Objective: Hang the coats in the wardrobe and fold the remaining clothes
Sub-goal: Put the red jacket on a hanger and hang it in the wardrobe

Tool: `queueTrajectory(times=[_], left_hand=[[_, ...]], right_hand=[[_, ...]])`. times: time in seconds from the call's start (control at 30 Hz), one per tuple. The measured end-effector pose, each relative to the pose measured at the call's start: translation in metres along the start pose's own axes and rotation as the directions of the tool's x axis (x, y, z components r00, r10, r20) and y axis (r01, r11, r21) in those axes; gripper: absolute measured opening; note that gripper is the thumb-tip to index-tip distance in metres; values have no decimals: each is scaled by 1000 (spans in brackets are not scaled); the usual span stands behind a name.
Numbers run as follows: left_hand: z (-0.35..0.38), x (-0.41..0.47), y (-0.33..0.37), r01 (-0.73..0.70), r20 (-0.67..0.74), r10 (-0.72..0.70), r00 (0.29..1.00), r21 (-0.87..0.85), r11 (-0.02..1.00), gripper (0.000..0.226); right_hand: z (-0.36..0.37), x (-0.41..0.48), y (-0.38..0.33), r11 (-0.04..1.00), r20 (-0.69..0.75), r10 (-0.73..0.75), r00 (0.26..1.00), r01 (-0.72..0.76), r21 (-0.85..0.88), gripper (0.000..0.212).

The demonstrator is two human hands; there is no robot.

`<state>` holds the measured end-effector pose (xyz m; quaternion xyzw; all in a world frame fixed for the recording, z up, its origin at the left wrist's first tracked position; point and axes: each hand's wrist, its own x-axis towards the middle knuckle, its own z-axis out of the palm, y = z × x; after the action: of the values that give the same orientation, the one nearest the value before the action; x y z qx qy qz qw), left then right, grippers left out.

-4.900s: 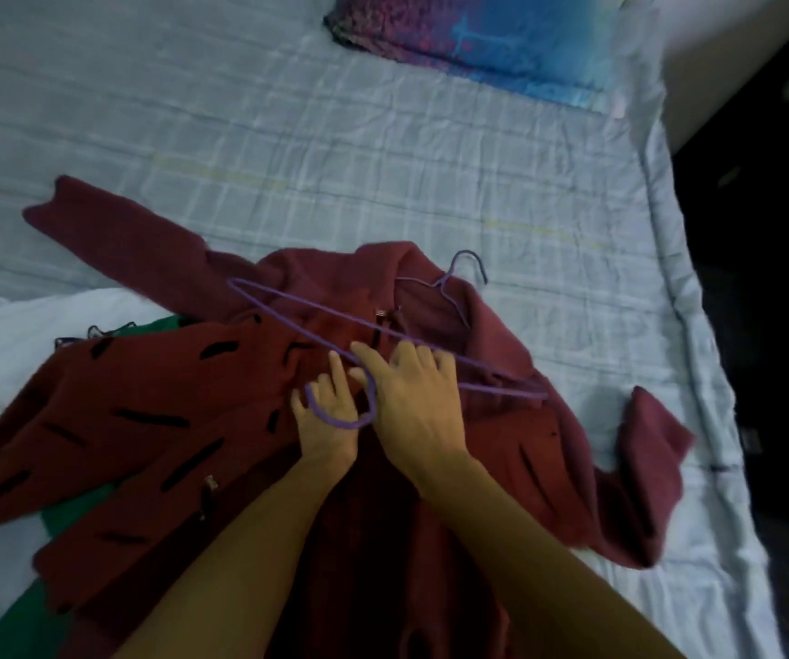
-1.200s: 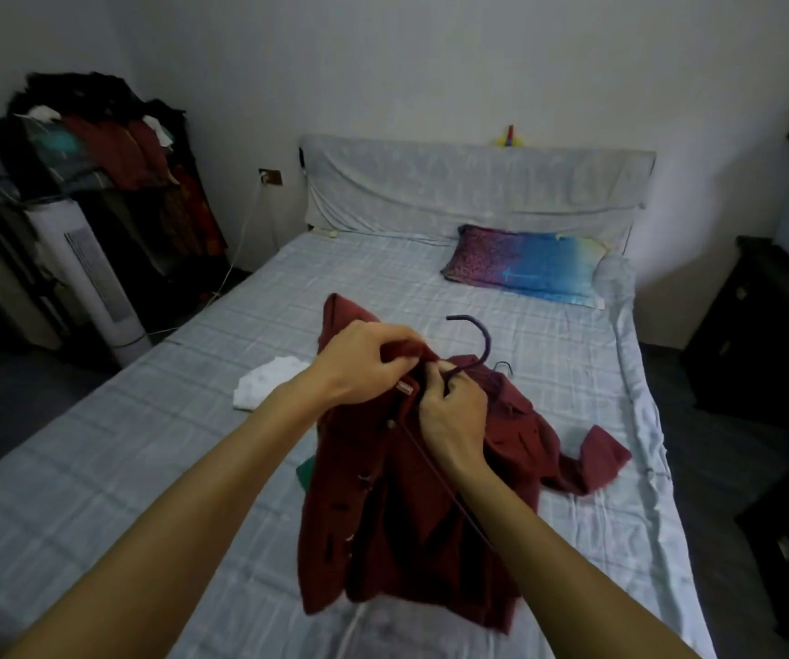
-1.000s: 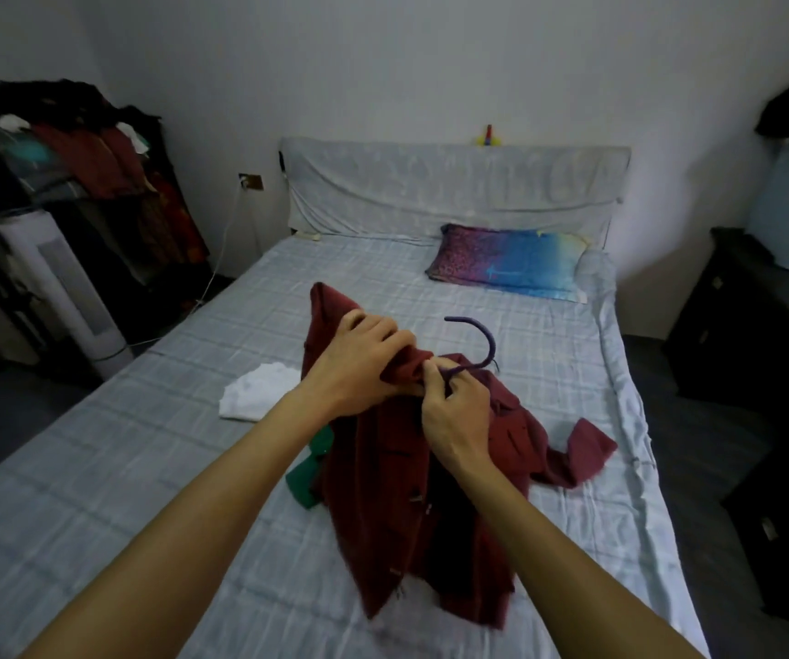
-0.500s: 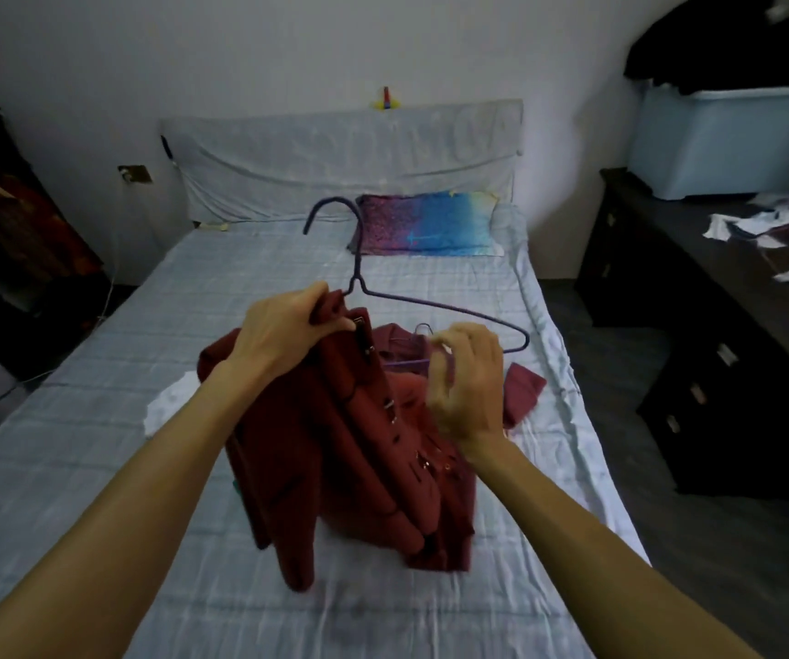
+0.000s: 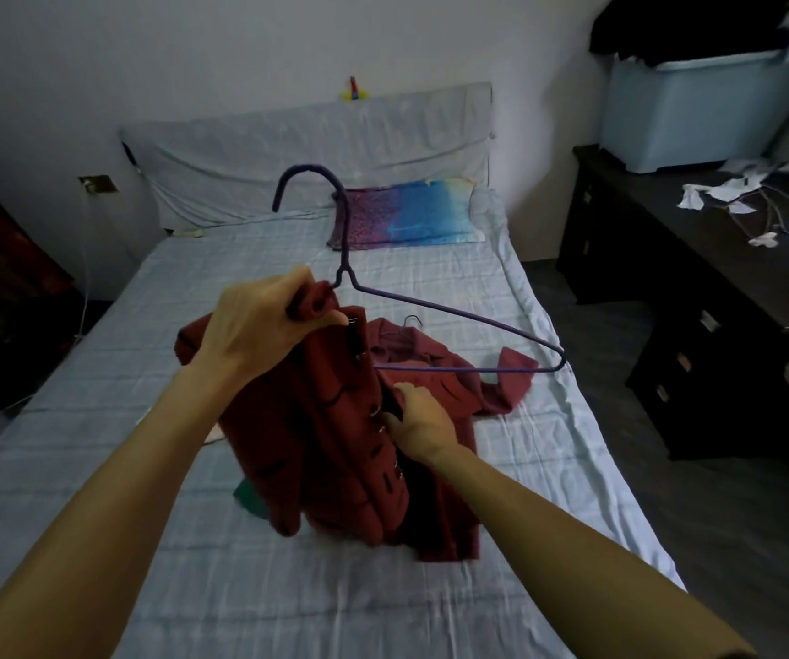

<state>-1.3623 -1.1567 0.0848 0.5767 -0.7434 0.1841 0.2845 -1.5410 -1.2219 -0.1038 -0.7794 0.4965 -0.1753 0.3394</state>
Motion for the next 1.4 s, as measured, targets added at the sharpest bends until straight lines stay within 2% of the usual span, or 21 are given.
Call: queueTrajectory(times=[0.13, 0.2, 0.3, 0.37, 0.47, 0.53, 0.7, 0.8, 0.87, 0.97, 1.13, 1.2, 1.3, 1.4], left_hand=[[-7, -3, 3, 3, -10, -3, 1000, -21, 1000, 59], [-10, -4, 4, -6, -13, 5, 1000, -29, 1000, 58], [-16, -6, -1, 19, -30, -20, 999, -29, 999, 58], [-21, -9, -11, 34, -36, -35, 999, -13, 999, 58], [-21, -13, -30, -7, 23, 6, 1000, 33, 999, 56], [-17, -17, -43, -46, 67, 42, 997, 72, 996, 55], [-13, -29, -73, -95, 113, 85, 990, 87, 992, 59], [-7, -30, -77, -127, 126, 114, 986, 102, 987, 59], [3, -26, -74, -75, 121, 53, 991, 184, 980, 62], [15, -13, -66, 103, 39, -121, 992, 320, 942, 56], [11, 18, -40, 287, -40, -290, 956, 318, 904, 41], [8, 27, -27, 262, -62, -255, 965, 277, 924, 39], [2, 33, -12, 153, -89, -135, 987, 235, 960, 38], [7, 40, 5, 131, -26, -128, 991, 184, 974, 39]], right_hand=[[15, 16, -17, 998, -58, 69, 996, -69, 4, 49], [19, 22, -18, 993, -79, 113, 990, -115, -15, 36], [16, 23, -9, 983, -69, 164, 984, -157, 96, 10], [7, 21, 5, 969, -89, 202, 975, -185, 162, 14], [-18, 25, 29, 951, -201, 259, 945, -213, 223, 27], [-42, 32, 37, 947, -285, 271, 919, -200, 253, 22], [-118, 41, 15, 966, -397, 187, 899, -95, 241, 5], [-171, 45, -17, 986, -464, 120, 878, -52, 157, 15], [-198, 44, -42, 992, -505, 76, 860, -14, 125, 20], [-221, 38, -73, 997, -559, 17, 829, 27, 70, 21], [-228, 30, -101, 1000, -646, 9, 764, 12, 27, 18], [-230, 30, -105, 998, -664, 43, 746, -4, 61, 18], [-244, 25, -98, 997, -678, 63, 732, -16, 76, 21], [-242, 18, -98, 999, -654, 27, 756, -2, 39, 22]])
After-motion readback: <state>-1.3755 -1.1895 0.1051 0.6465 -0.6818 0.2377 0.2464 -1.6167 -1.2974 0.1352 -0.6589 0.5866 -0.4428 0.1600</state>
